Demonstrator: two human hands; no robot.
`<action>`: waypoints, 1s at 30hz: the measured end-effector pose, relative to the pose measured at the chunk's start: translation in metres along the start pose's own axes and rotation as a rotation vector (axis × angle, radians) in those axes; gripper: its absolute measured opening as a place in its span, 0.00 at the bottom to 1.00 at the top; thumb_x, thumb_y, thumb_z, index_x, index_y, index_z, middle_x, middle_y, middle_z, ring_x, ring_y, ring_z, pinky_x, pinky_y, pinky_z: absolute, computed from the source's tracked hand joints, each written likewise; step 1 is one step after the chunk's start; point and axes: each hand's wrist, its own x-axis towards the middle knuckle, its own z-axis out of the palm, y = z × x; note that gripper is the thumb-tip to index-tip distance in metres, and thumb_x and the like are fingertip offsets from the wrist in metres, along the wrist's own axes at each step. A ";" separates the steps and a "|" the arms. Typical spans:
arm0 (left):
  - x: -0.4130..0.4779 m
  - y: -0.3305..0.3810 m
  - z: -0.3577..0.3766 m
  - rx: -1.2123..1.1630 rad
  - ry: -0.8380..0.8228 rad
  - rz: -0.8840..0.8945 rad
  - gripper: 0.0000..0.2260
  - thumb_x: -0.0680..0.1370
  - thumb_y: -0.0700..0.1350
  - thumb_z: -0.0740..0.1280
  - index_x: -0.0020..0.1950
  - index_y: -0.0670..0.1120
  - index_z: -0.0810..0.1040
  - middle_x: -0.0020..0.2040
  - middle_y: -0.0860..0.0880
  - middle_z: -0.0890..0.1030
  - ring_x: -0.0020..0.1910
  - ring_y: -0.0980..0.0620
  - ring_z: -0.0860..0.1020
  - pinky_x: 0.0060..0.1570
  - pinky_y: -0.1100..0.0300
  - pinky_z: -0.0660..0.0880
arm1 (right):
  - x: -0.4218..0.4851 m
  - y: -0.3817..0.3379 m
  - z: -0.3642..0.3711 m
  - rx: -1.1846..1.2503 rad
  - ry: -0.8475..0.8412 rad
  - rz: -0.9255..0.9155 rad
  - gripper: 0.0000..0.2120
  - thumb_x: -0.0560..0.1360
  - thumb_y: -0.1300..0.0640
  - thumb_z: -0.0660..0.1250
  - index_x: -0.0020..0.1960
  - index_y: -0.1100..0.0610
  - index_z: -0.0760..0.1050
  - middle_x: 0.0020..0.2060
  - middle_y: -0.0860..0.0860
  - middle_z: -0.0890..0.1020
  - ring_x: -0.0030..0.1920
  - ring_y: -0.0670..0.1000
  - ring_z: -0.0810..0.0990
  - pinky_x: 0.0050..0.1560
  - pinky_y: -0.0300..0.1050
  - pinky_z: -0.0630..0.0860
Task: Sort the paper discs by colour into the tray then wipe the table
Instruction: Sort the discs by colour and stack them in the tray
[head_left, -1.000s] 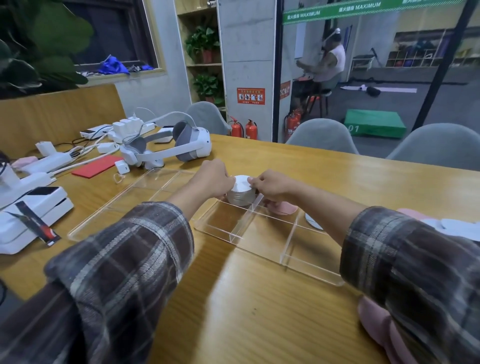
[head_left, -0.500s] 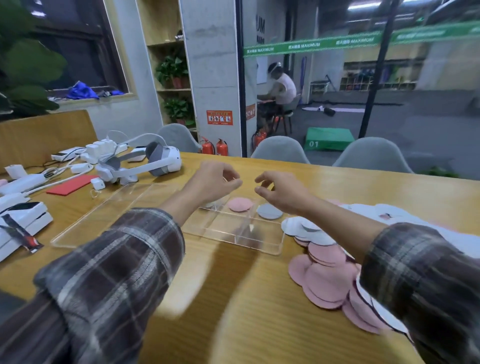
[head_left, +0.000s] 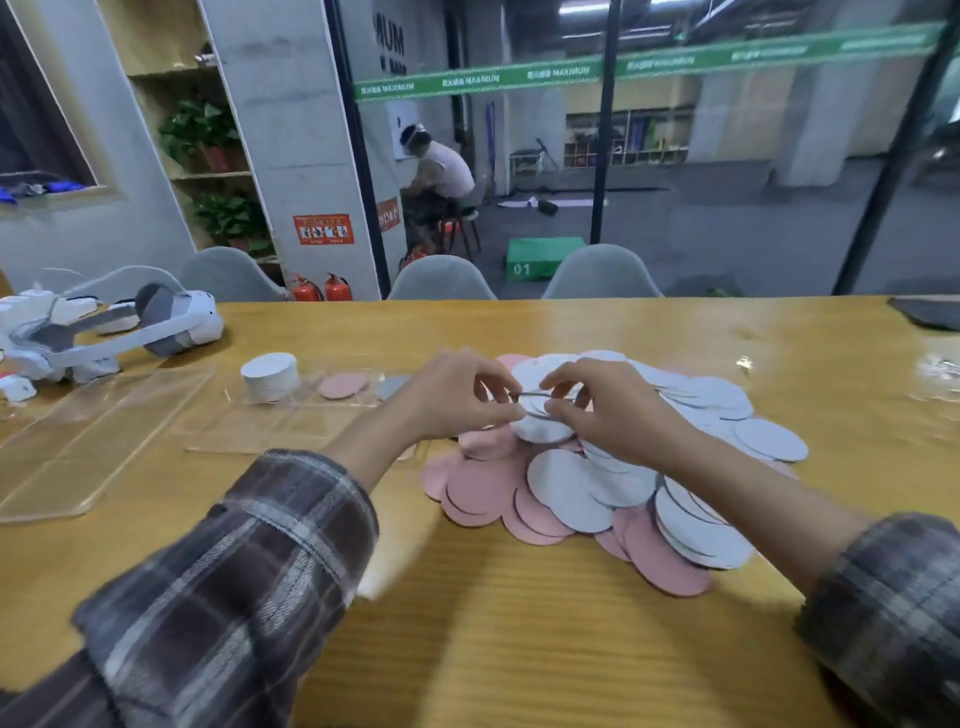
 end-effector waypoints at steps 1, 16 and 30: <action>0.000 0.003 0.009 -0.023 -0.005 0.011 0.12 0.74 0.52 0.79 0.54 0.50 0.88 0.44 0.55 0.87 0.45 0.55 0.83 0.51 0.54 0.80 | -0.009 0.004 -0.003 -0.004 0.007 -0.006 0.10 0.78 0.54 0.72 0.59 0.53 0.82 0.48 0.45 0.82 0.42 0.45 0.80 0.51 0.45 0.76; -0.017 0.002 0.060 -0.111 -0.009 0.141 0.13 0.68 0.55 0.83 0.49 0.54 0.87 0.42 0.57 0.80 0.43 0.57 0.78 0.42 0.69 0.71 | -0.050 0.045 0.011 0.044 0.044 -0.069 0.09 0.78 0.52 0.70 0.58 0.49 0.82 0.49 0.40 0.78 0.49 0.40 0.74 0.50 0.41 0.76; -0.014 0.002 0.041 -0.334 -0.031 -0.133 0.06 0.73 0.49 0.80 0.41 0.50 0.86 0.39 0.48 0.86 0.34 0.59 0.75 0.40 0.64 0.71 | -0.057 0.044 0.017 0.079 0.040 -0.094 0.09 0.79 0.52 0.71 0.58 0.47 0.83 0.49 0.37 0.79 0.51 0.42 0.77 0.51 0.35 0.72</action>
